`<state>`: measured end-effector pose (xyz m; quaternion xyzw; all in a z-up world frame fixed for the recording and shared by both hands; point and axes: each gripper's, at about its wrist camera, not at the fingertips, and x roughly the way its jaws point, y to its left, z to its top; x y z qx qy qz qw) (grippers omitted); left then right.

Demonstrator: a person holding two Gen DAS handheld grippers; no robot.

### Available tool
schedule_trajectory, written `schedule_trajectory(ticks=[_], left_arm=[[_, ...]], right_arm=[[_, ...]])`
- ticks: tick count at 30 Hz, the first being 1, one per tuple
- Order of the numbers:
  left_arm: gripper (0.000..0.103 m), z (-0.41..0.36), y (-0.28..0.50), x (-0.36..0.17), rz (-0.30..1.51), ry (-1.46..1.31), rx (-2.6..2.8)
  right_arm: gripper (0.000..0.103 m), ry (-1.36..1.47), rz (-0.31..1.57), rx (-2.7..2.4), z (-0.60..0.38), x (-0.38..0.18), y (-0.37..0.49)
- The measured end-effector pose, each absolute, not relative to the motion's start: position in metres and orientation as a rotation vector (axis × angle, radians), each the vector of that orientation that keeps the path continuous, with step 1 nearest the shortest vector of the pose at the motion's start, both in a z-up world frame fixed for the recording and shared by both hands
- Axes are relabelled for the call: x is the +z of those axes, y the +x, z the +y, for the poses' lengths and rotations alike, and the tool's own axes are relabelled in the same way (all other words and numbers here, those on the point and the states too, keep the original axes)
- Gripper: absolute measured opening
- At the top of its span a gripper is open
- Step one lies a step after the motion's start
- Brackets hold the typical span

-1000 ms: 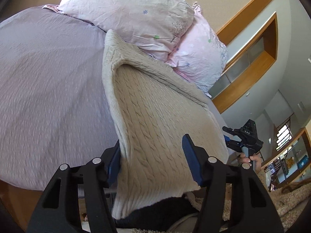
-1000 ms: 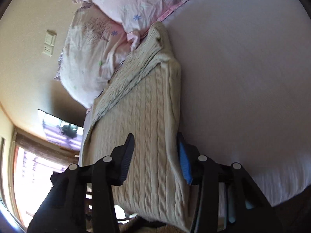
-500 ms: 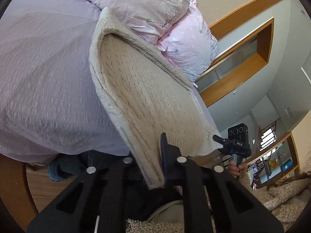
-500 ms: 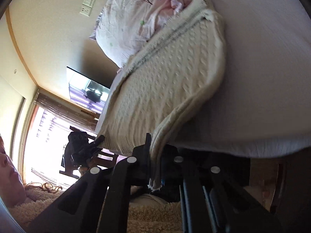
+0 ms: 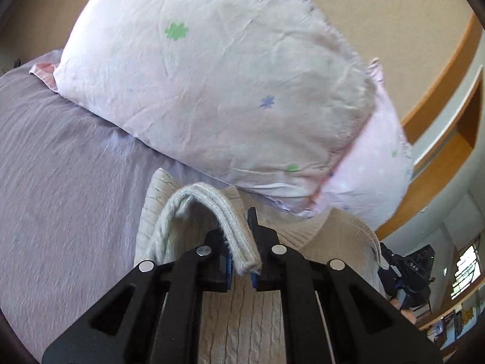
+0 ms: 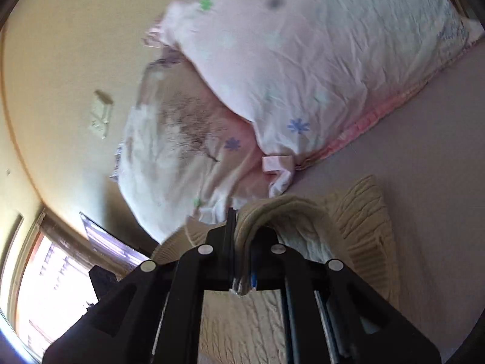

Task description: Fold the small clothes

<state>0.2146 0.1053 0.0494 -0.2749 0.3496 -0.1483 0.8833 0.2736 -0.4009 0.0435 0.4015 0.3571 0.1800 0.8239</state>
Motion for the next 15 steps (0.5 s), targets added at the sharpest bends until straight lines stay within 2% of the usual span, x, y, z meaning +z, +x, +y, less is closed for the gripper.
schedule_trajectory(ticks=[1, 4, 5, 6, 7, 8, 9, 10, 13, 15], left_arm=[[0.008, 0.105, 0.229, 0.037, 0.777, -0.574, -0.285], [0.008, 0.109, 0.246, 0.016, 0.843, -0.619, -0.268], [0.009, 0.113, 0.245, 0.014, 0.845, -0.638, -0.292], [0.012, 0.117, 0.243, 0.015, 0.844, -0.656, -0.318], [0.032, 0.122, 0.239, 0.017, 0.844, -0.674, -0.346], [0.067, 0.129, 0.23, 0.02, 0.837, -0.683, -0.358], [0.083, 0.137, 0.219, 0.025, 0.806, -0.688, -0.349], [0.094, 0.143, 0.209, 0.033, 0.77, -0.684, -0.335], [0.093, 0.162, 0.194, 0.037, 0.793, -0.652, -0.291], [0.08, 0.173, 0.194, 0.029, 0.854, -0.66, -0.274]], right_arm=[[0.008, 0.869, 0.813, 0.341, -0.398, 0.026, 0.286], [0.022, 0.804, 0.899, 0.212, -0.393, 0.003, 0.302], [0.032, 0.794, 0.89, 0.206, -0.394, 0.003, 0.303], [0.048, 0.788, 0.868, 0.197, -0.396, 0.004, 0.299], [0.063, 0.776, 0.841, 0.153, -0.399, 0.009, 0.294], [0.097, 0.767, 0.816, 0.096, -0.404, 0.016, 0.287], [0.101, 0.756, 0.765, 0.031, -0.409, 0.025, 0.276], [0.101, 0.742, 0.713, 0.012, -0.414, 0.031, 0.267], [0.101, 0.713, 0.653, 0.011, -0.424, 0.041, 0.257], [0.101, 0.755, 0.654, 0.037, -0.429, 0.038, 0.258]])
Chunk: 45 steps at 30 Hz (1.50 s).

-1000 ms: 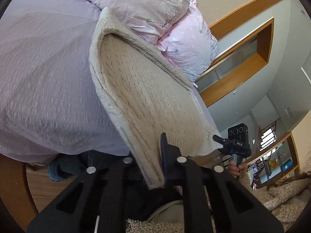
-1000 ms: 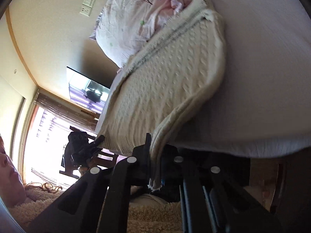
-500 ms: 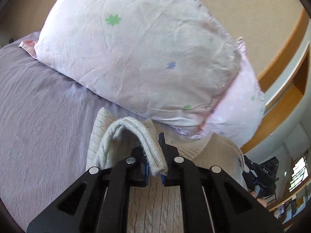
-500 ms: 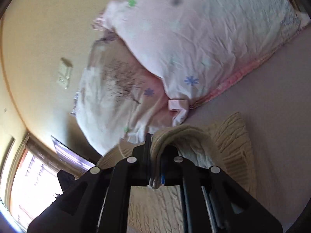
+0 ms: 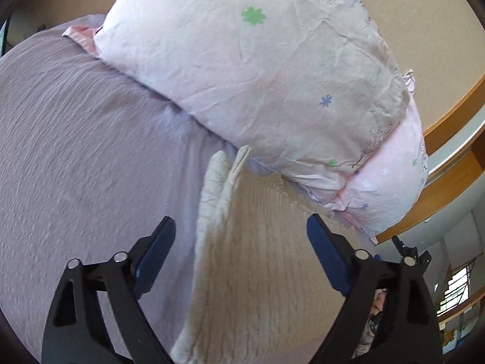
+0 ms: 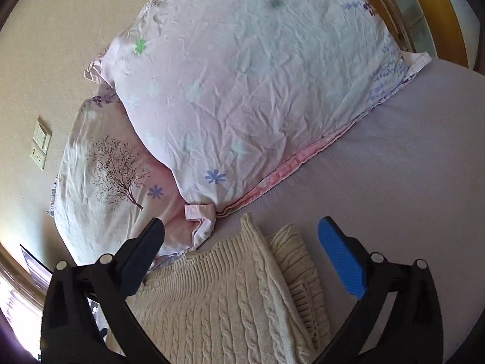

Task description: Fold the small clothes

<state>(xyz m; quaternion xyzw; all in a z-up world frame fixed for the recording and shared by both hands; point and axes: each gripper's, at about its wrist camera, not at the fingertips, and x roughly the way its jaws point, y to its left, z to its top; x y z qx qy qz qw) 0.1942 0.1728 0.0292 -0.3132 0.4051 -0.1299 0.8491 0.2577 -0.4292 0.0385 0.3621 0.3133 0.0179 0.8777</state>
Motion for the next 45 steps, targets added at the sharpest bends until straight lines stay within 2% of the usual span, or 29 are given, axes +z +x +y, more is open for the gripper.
schedule_trajectory(ticks=[1, 3, 5, 8, 9, 10, 11, 14, 16, 20, 23, 27, 28, 30, 31, 32, 34, 38, 40, 43, 44, 45], left_arm=[[0.071, 0.175, 0.196, 0.023, 0.888, -0.674, -0.277], [0.063, 0.177, 0.199, 0.009, 0.938, -0.729, -0.308], [0.051, 0.169, 0.205, -0.003, 0.977, -0.759, -0.348], [0.045, 0.157, 0.205, -0.005, 0.973, -0.754, -0.381], [0.041, 0.153, 0.205, -0.008, 0.987, -0.774, -0.4], [0.032, 0.149, 0.206, -0.012, 1.002, -0.812, -0.406], [0.029, 0.145, 0.206, -0.015, 1.006, -0.854, -0.407], [0.024, 0.137, 0.202, -0.005, 0.952, -0.945, -0.439], [0.024, 0.119, 0.199, 0.021, 0.886, -0.972, -0.504], [0.024, 0.033, 0.205, 0.07, 0.809, -0.962, -0.744], [0.023, -0.063, 0.226, 0.068, 0.864, -0.979, -0.937], [0.024, -0.163, 0.253, 0.031, 1.092, -1.072, -1.094], [0.025, -0.165, 0.251, 0.033, 1.076, -1.073, -1.087], [0.053, -0.148, 0.241, 0.048, 0.981, -1.013, -1.071], [0.079, -0.13, 0.235, 0.059, 0.914, -0.963, -1.012], [0.088, -0.111, 0.228, 0.068, 0.858, -0.896, -0.924], [0.09, -0.083, 0.221, 0.076, 0.846, -0.722, -0.737], [0.091, -0.064, 0.23, 0.046, 1.011, -0.565, -0.533], [0.091, -0.064, 0.232, 0.025, 1.076, -0.541, -0.512], [0.091, -0.071, 0.228, 0.011, 1.076, -0.556, -0.536], [0.091, -0.074, 0.225, 0.01, 1.063, -0.539, -0.553], [0.091, -0.079, 0.229, 0.007, 1.079, -0.537, -0.583]], right_arm=[[0.101, 0.778, 0.67, 0.055, -0.43, 0.035, 0.261], [0.101, 0.804, 0.701, 0.079, -0.427, 0.029, 0.263], [0.101, 0.814, 0.721, 0.095, -0.423, 0.026, 0.268], [0.101, 0.825, 0.721, 0.124, -0.421, 0.029, 0.265], [0.101, 0.83, 0.72, 0.139, -0.42, 0.03, 0.264], [0.101, 0.837, 0.72, 0.154, -0.42, 0.031, 0.264], [0.101, 0.841, 0.72, 0.168, -0.419, 0.032, 0.263], [0.101, 0.847, 0.7, 0.203, -0.421, 0.039, 0.26], [0.101, 0.832, 0.668, 0.214, -0.424, 0.047, 0.256], [0.101, 0.766, 0.592, 0.183, -0.436, 0.067, 0.244], [0.101, 0.726, 0.568, 0.155, -0.448, 0.072, 0.24], [0.101, 0.764, 0.654, 0.141, -0.471, 0.057, 0.247], [0.101, 0.805, 0.687, 0.161, -0.477, 0.051, 0.249], [0.101, 0.87, 0.737, 0.205, -0.483, 0.042, 0.253], [0.101, 0.879, 0.773, 0.221, -0.483, 0.039, 0.255], [0.101, 0.87, 0.812, 0.231, -0.48, 0.037, 0.258], [0.101, 0.84, 0.905, 0.236, -0.471, 0.027, 0.264], [0.101, 0.832, 1.075, 0.324, -0.443, 0.001, 0.274], [0.101, 0.791, 1.102, 0.334, -0.432, -0.002, 0.276], [0.101, 0.743, 1.095, 0.324, -0.425, -0.002, 0.275], [0.099, 0.733, 1.089, 0.323, -0.423, -0.002, 0.274], [0.086, 0.711, 1.086, 0.314, -0.421, -0.002, 0.273]])
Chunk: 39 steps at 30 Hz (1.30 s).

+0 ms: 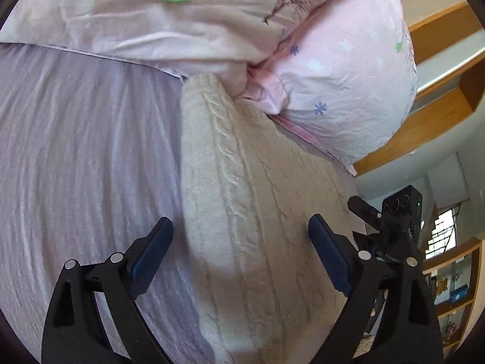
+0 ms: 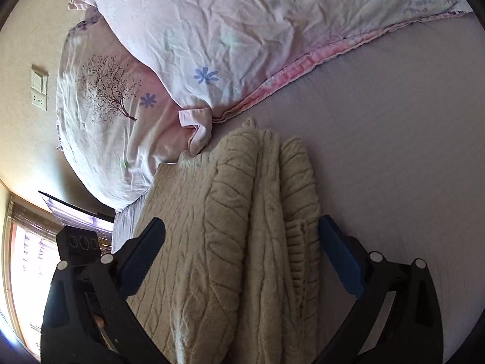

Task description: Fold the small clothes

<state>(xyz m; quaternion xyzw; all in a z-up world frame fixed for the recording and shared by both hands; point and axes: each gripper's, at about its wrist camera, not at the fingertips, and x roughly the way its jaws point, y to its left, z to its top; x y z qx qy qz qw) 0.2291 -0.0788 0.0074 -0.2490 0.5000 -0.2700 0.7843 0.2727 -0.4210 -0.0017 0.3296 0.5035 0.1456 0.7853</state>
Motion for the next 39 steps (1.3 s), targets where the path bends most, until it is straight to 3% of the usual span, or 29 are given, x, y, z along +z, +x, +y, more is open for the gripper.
schedule_trajectory(ticks=[3, 5, 7, 10, 12, 13, 15, 16, 20, 23, 26, 27, 28, 32, 36, 39], left_arm=[[0.075, -0.089, 0.226, 0.003, 1.061, -0.536, -0.583], [0.055, -0.089, 0.226, 0.007, 1.042, -0.543, -0.6], [0.044, -0.071, 0.221, 0.015, 1.034, -0.57, -0.642], [0.042, -0.044, 0.203, 0.039, 0.978, -0.465, -0.624], [0.044, -0.027, 0.196, 0.052, 0.937, -0.348, -0.552], [0.05, -0.02, 0.196, 0.054, 0.925, -0.296, -0.502], [0.055, -0.009, 0.193, 0.054, 0.905, -0.224, -0.391], [0.055, -0.003, 0.191, 0.053, 0.888, -0.205, -0.351], [0.085, 0.015, 0.154, 0.07, 0.725, -0.124, -0.266], [0.092, 0.024, 0.131, 0.071, 0.71, -0.121, -0.247], [0.092, 0.029, 0.111, 0.066, 0.726, -0.137, -0.254], [0.093, 0.03, 0.103, 0.064, 0.733, -0.138, -0.244], [0.098, 0.027, 0.101, 0.061, 0.74, -0.135, -0.226], [0.102, 0.024, 0.08, 0.05, 0.748, -0.139, -0.219], [0.102, 0.012, 0.069, 0.038, 0.781, -0.16, -0.284], [0.102, 0.004, 0.068, 0.034, 0.787, -0.152, -0.283]], right_arm=[[0.048, 0.707, 1.1, 0.32, -0.414, -0.006, 0.272], [0.042, 0.756, 1.083, 0.343, -0.413, -0.008, 0.269], [0.04, 0.778, 1.065, 0.385, -0.404, -0.004, 0.265], [0.037, 0.814, 1.071, 0.538, -0.371, 0.001, 0.261], [0.038, 0.79, 1.083, 0.601, -0.343, 0.001, 0.265], [0.04, 0.757, 1.088, 0.595, -0.329, 0.0, 0.269], [0.053, 0.629, 1.083, 0.492, -0.316, 0.007, 0.273], [0.055, 0.574, 1.043, 0.415, -0.318, 0.015, 0.268], [0.059, 0.64, 0.847, 0.466, -0.336, 0.053, 0.232], [0.052, 0.601, 0.915, 0.517, -0.314, 0.053, 0.226], [0.04, 0.553, 1.014, 0.461, -0.294, 0.037, 0.237], [0.021, 0.559, 1.032, 0.46, -0.292, 0.031, 0.24], [0.011, 0.561, 1.033, 0.478, -0.289, 0.027, 0.242], [0.009, 0.585, 0.942, 0.328, -0.314, 0.034, 0.231], [0.01, 0.59, 0.977, 0.222, -0.333, 0.017, 0.232], [0.021, 0.575, 0.95, 0.248, -0.331, 0.031, 0.223]])
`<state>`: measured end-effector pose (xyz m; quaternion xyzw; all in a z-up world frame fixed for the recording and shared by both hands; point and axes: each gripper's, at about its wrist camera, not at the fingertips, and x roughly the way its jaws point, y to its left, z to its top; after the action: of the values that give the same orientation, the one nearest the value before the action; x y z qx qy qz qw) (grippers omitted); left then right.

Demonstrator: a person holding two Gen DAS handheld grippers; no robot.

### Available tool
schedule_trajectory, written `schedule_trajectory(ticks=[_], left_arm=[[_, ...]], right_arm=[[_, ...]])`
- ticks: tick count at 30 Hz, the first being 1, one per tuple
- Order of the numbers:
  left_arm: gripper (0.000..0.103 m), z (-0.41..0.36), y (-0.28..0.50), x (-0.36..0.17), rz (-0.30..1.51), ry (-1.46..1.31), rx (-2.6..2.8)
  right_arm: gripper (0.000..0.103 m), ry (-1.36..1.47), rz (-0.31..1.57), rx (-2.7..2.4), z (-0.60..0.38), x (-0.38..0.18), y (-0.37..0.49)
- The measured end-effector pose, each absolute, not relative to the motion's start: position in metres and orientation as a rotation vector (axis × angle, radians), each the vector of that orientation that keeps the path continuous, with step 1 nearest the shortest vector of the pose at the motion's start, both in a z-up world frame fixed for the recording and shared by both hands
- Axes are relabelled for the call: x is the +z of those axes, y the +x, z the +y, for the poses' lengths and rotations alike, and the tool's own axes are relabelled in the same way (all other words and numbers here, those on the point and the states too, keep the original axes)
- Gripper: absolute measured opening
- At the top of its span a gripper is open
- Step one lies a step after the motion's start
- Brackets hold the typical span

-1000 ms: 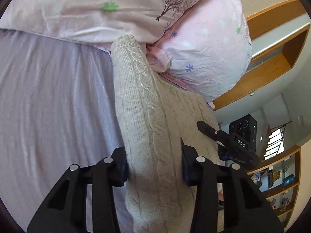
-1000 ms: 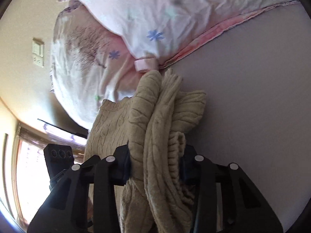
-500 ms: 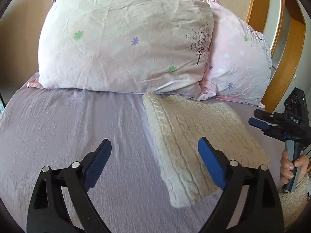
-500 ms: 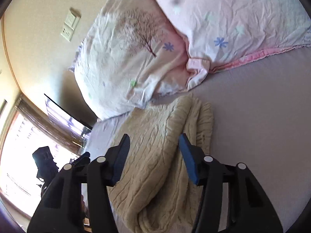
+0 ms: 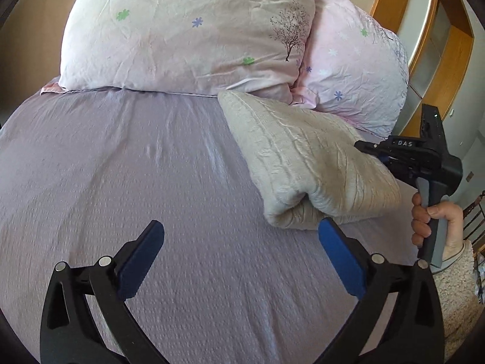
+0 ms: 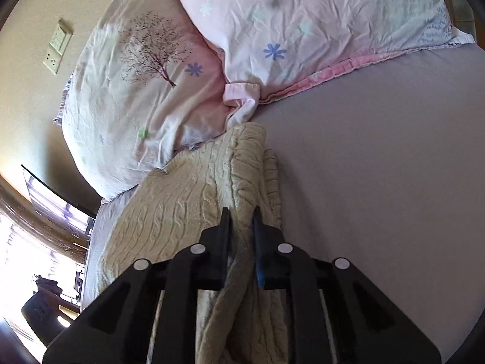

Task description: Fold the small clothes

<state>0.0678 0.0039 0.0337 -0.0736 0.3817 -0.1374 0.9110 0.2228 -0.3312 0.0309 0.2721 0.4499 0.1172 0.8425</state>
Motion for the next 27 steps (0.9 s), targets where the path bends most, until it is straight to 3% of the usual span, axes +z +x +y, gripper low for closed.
schedule_trajectory(ticks=[1, 3, 8, 17, 22, 27], left_arm=[[0.102, 0.002, 0.067, 0.032, 0.79, -0.147, -0.271], [0.102, -0.001, 0.066, 0.028, 0.801, -0.136, -0.259], [0.102, -0.015, 0.068, 0.013, 0.882, -0.056, -0.2], [0.102, -0.035, 0.076, 0.004, 0.91, 0.05, -0.151], [0.102, -0.039, 0.077, 0.002, 0.917, 0.104, -0.146], [0.102, -0.039, 0.076, 0.002, 0.911, 0.103, -0.144]], right_arm=[[0.03, 0.572, 0.921, 0.245, -0.334, 0.04, 0.213], [0.076, 0.546, 0.867, 0.264, -0.34, 0.057, 0.19], [0.098, 0.494, 0.882, 0.335, -0.341, 0.06, 0.135], [0.101, 0.147, 1.043, 0.26, -0.273, 0.023, 0.11], [0.101, -0.079, 1.027, 0.154, -0.243, 0.012, 0.106], [0.101, -0.063, 1.021, 0.16, -0.245, 0.012, 0.105]])
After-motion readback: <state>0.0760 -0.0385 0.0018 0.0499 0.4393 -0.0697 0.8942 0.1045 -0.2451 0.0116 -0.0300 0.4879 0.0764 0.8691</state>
